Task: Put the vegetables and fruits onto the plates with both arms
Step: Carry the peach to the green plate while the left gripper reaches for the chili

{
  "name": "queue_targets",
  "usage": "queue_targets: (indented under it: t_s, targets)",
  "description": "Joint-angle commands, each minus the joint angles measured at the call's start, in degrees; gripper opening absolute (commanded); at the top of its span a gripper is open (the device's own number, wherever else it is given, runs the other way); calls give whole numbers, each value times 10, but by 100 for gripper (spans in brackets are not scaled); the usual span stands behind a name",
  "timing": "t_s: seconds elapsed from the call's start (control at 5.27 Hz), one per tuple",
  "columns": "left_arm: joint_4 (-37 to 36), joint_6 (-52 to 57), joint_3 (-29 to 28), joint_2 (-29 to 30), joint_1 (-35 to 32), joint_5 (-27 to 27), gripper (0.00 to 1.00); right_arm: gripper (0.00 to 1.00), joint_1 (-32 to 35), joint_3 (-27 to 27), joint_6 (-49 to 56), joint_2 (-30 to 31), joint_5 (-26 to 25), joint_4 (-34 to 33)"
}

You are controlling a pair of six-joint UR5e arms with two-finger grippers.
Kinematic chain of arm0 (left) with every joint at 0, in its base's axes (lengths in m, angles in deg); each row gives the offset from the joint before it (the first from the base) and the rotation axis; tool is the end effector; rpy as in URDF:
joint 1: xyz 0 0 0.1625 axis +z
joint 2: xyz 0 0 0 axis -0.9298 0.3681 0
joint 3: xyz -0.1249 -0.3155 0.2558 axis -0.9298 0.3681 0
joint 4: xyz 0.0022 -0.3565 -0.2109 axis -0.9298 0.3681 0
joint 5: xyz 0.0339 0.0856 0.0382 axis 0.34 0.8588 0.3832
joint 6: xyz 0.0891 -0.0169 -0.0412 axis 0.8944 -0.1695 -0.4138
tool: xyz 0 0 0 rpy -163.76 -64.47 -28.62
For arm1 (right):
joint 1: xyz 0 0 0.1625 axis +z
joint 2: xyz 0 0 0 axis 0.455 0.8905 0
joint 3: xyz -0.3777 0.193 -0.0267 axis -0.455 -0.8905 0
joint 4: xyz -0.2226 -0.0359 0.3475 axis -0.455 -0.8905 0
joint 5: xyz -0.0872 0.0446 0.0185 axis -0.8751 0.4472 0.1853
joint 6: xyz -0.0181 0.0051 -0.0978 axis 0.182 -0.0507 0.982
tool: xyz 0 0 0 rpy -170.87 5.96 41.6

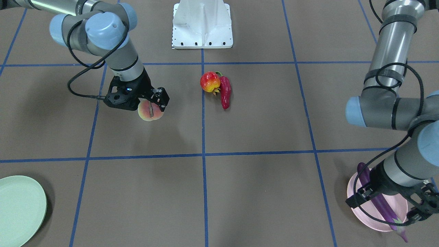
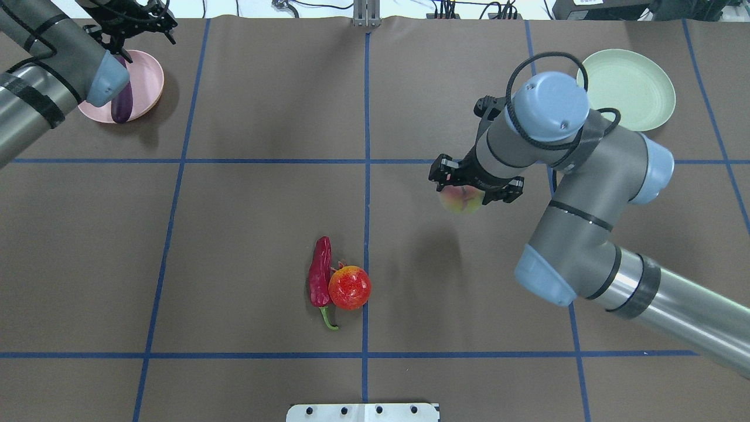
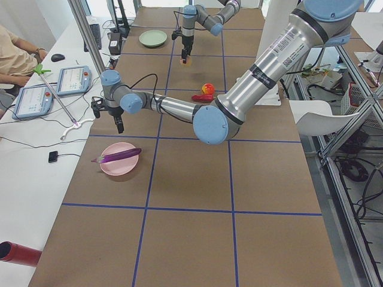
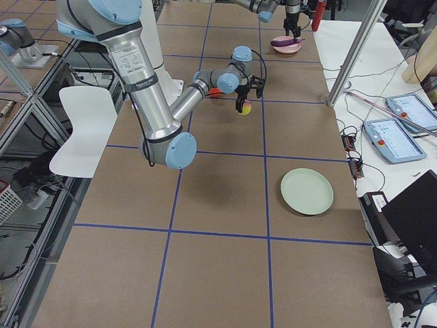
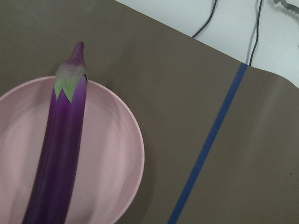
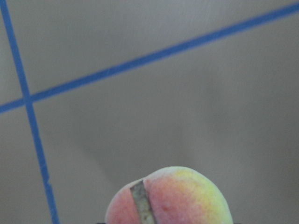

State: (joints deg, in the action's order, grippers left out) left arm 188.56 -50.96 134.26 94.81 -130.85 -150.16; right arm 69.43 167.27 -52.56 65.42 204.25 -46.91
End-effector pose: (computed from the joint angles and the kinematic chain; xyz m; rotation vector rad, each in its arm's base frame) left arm 0.2954 -0.7353 0.3781 -0.0220 0.8290 -0.4904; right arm -0.4108 -0.4951 0.2821 -0.0166 -0.8770 0.2617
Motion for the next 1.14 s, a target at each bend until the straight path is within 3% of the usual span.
queue_targets:
  t_s: [0.0,0.19,0.38,0.76,0.95]
  targets:
    - [-72,-102,172,-33,92,1,100,0,122,-69,149,5,69,-4]
    - [-99,-166,248,-51,171,12,100,0,164,-142,239,-6,70,2]
    - [-133,-208,288,-51,240,46,100,0,193,-219,284,-37,69,4]
    - [-142,-229,313,-53,285,54,100,0,234,-352,307,-64,61,80]
    - [-160,-228,312,-53,308,54,100,0,236,-413,306,-79,31,128]
